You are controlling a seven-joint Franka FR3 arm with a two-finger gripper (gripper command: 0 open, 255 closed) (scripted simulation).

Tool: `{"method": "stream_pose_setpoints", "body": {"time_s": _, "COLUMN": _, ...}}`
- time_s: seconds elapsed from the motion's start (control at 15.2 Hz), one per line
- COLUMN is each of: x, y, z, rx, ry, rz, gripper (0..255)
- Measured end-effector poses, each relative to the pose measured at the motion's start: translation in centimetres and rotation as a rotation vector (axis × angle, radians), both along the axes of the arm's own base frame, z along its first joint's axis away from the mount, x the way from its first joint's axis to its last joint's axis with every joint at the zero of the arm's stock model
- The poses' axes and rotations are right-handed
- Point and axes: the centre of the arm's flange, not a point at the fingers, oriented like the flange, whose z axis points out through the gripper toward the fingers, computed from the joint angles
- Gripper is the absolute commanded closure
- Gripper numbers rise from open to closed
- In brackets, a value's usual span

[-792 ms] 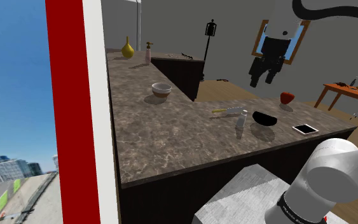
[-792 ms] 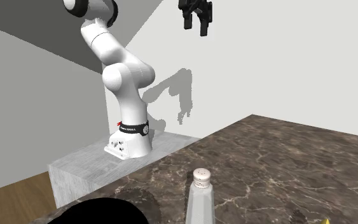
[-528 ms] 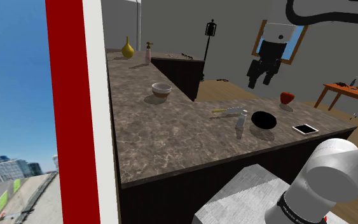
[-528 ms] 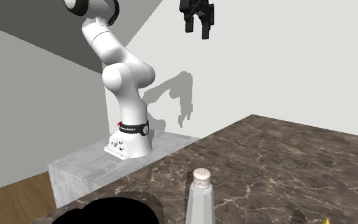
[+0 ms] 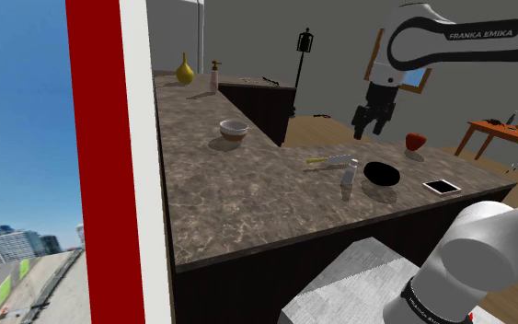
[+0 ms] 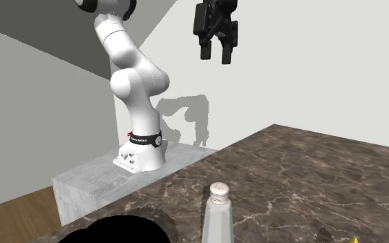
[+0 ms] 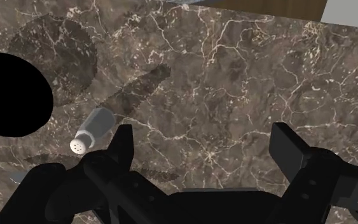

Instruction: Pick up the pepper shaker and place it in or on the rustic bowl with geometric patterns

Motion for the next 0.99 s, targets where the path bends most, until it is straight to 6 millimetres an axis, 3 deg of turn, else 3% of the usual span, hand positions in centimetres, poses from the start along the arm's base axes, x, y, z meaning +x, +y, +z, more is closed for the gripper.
{"method": "stream_pose_setpoints", "body": {"time_s": 0.99, "x": 6.9, "y": -15.1, "z": -11.5, "rx": 0.006, "ry": 0.026, "rz": -0.029, "gripper": 0}}
